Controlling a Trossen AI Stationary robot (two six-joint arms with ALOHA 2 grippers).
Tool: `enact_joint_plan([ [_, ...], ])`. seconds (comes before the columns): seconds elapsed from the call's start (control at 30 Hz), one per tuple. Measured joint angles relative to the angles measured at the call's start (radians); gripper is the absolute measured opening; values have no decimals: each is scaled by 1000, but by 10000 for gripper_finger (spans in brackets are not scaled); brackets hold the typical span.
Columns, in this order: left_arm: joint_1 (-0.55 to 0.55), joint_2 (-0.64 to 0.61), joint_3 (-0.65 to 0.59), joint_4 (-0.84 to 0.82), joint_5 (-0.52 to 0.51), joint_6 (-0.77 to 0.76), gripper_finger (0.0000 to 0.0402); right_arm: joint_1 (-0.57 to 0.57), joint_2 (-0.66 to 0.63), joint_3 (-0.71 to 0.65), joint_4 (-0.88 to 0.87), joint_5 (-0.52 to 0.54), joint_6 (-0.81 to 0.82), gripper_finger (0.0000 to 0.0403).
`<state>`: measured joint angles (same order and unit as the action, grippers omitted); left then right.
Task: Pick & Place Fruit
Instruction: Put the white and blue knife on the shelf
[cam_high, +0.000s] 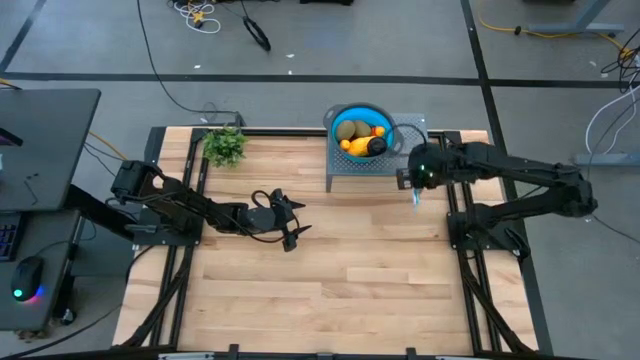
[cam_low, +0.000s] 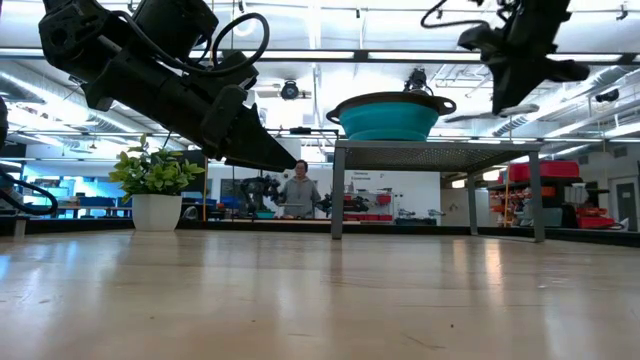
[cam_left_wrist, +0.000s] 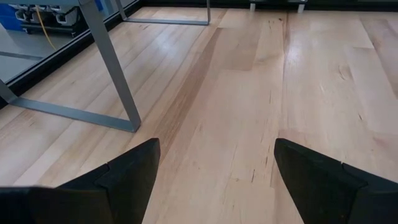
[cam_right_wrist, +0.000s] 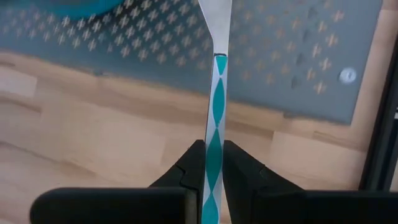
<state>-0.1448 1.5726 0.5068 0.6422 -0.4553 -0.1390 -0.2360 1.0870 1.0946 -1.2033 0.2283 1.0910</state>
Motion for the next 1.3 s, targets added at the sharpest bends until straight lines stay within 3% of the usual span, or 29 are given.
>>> enact_joint_plan([
  [0.37,0,0,0,0,14,0,325,-273,8,0,138,-93,-183,44],
  [0.57,0,0,0,1,15,0,325,-383,68,0,181,-203,-242,44],
  [0.9,0,0,0,2,31,2,325,-475,135,0,226,-236,-292,44],
  [1.3,0,0,0,2,41,1,325,-479,182,0,246,-267,-297,44],
])
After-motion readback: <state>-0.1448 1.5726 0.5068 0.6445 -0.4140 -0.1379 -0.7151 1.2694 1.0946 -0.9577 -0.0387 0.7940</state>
